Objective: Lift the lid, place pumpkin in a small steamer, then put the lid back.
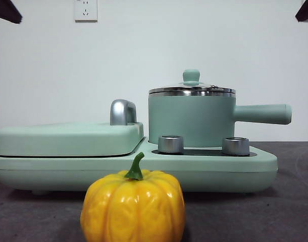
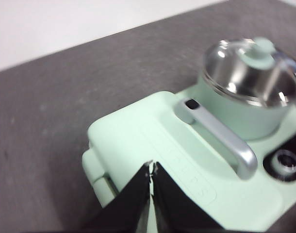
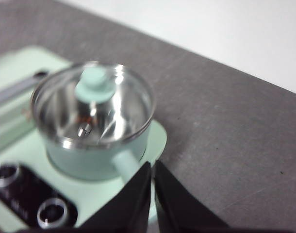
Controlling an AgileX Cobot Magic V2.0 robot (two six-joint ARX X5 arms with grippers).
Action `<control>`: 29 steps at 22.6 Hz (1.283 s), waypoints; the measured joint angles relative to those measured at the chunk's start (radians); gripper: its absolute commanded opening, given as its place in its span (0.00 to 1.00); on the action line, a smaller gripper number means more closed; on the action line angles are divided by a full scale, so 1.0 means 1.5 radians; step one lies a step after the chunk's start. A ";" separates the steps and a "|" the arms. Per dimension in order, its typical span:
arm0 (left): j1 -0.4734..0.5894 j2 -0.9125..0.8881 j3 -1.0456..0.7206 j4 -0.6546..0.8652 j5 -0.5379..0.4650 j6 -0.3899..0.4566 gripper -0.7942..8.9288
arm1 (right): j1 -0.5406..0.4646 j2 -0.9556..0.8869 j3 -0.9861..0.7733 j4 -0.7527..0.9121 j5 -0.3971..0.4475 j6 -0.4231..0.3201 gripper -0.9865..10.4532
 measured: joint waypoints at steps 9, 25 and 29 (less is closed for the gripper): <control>-0.030 0.004 0.000 0.033 0.000 0.147 0.32 | 0.014 0.000 0.000 -0.031 0.000 -0.115 0.30; -0.153 0.099 0.002 0.173 0.001 0.058 0.34 | 0.017 0.000 0.000 -0.030 0.011 -0.119 0.37; -0.193 0.166 0.002 0.257 0.001 0.017 0.34 | 0.017 0.000 0.000 -0.030 0.011 -0.108 0.37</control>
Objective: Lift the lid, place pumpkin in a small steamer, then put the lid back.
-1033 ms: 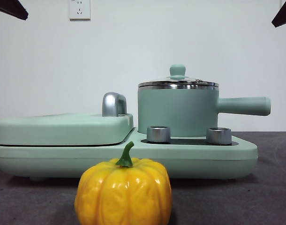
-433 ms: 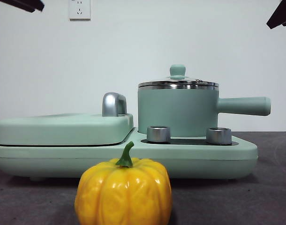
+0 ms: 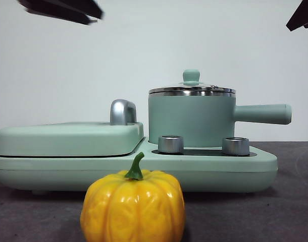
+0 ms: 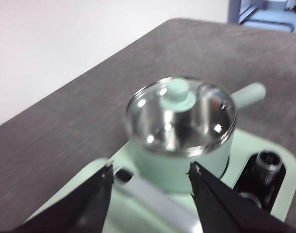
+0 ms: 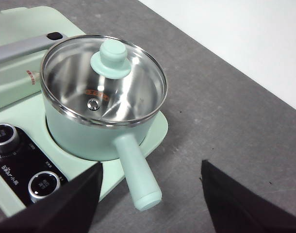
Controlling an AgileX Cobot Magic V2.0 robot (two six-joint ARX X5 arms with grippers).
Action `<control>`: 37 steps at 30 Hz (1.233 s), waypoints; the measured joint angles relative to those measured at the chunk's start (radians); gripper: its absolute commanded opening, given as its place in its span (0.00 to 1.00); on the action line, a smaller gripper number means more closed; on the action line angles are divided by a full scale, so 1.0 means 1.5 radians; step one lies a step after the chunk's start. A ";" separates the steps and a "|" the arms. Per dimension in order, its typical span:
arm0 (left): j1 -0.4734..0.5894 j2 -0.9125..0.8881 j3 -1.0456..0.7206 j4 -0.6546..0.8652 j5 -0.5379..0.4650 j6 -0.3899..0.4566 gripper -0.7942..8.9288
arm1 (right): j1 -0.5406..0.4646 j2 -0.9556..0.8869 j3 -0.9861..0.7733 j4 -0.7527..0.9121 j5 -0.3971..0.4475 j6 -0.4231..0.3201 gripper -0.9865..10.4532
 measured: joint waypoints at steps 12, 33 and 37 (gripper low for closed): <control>-0.097 0.173 0.003 0.218 -0.060 -0.038 0.34 | 0.000 0.000 0.000 0.000 0.001 0.031 0.37; -0.145 0.413 0.213 0.238 -0.093 -0.060 0.34 | 0.000 0.000 0.000 0.000 0.001 0.032 0.37; -0.145 0.437 0.235 0.238 -0.093 -0.072 0.34 | 0.000 0.000 0.000 0.000 0.001 0.032 0.37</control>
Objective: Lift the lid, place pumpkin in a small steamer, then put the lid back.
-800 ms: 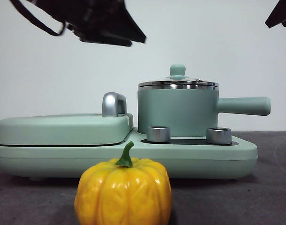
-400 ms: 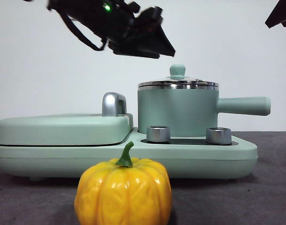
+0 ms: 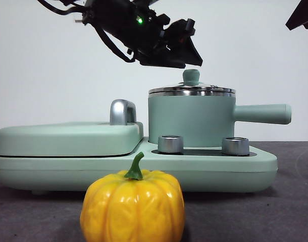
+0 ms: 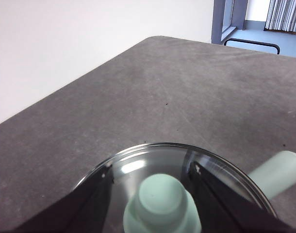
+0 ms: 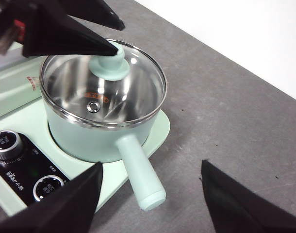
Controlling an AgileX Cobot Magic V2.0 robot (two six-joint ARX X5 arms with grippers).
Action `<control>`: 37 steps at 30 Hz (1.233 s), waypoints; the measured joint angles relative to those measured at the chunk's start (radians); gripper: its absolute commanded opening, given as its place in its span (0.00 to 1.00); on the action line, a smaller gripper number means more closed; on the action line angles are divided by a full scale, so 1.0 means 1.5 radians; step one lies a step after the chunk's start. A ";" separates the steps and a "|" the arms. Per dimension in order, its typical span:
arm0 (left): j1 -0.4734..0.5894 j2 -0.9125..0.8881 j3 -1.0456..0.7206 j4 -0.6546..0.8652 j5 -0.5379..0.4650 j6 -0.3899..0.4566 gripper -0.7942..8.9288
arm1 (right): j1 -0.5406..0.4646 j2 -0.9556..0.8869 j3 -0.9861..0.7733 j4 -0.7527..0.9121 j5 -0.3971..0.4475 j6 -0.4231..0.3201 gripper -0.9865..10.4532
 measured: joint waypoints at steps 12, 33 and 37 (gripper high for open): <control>-0.002 0.027 0.001 -0.021 0.000 -0.008 0.34 | 0.000 0.000 0.000 0.000 0.004 0.000 0.37; -0.004 0.028 0.001 -0.018 0.001 -0.007 0.09 | 0.000 0.000 0.000 0.000 0.004 0.000 0.37; -0.004 0.028 0.001 -0.010 0.001 -0.008 0.09 | 0.000 0.000 0.000 0.000 0.004 0.000 0.37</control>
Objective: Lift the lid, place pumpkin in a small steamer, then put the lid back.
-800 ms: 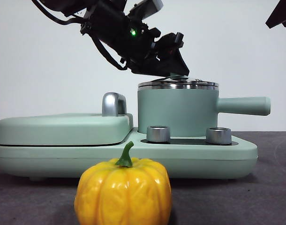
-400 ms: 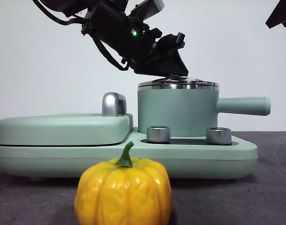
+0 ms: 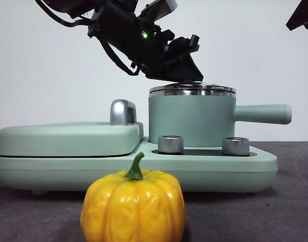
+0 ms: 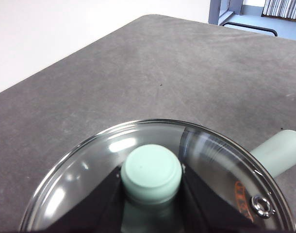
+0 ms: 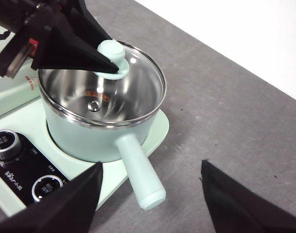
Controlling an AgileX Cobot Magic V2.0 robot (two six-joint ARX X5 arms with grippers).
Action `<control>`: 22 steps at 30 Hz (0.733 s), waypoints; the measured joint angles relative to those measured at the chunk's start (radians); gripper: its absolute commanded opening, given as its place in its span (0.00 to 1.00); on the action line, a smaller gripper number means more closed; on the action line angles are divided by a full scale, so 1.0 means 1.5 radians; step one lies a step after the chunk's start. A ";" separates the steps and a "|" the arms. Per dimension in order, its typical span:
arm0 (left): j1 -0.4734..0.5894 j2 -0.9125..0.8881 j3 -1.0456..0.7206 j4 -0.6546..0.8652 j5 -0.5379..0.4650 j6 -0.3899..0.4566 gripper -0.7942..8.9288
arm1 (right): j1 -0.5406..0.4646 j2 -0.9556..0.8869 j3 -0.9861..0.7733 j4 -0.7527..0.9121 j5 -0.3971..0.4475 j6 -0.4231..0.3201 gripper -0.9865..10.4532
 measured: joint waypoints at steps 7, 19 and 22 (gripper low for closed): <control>0.000 -0.004 0.000 0.005 -0.002 -0.001 0.09 | 0.000 0.000 0.000 0.000 0.000 0.000 0.37; 0.000 -0.108 0.000 -0.014 -0.039 -0.003 0.09 | 0.000 0.000 0.000 0.000 0.000 0.000 0.37; 0.000 -0.144 0.000 -0.073 -0.068 -0.011 0.09 | 0.000 0.000 0.000 0.000 0.000 0.000 0.37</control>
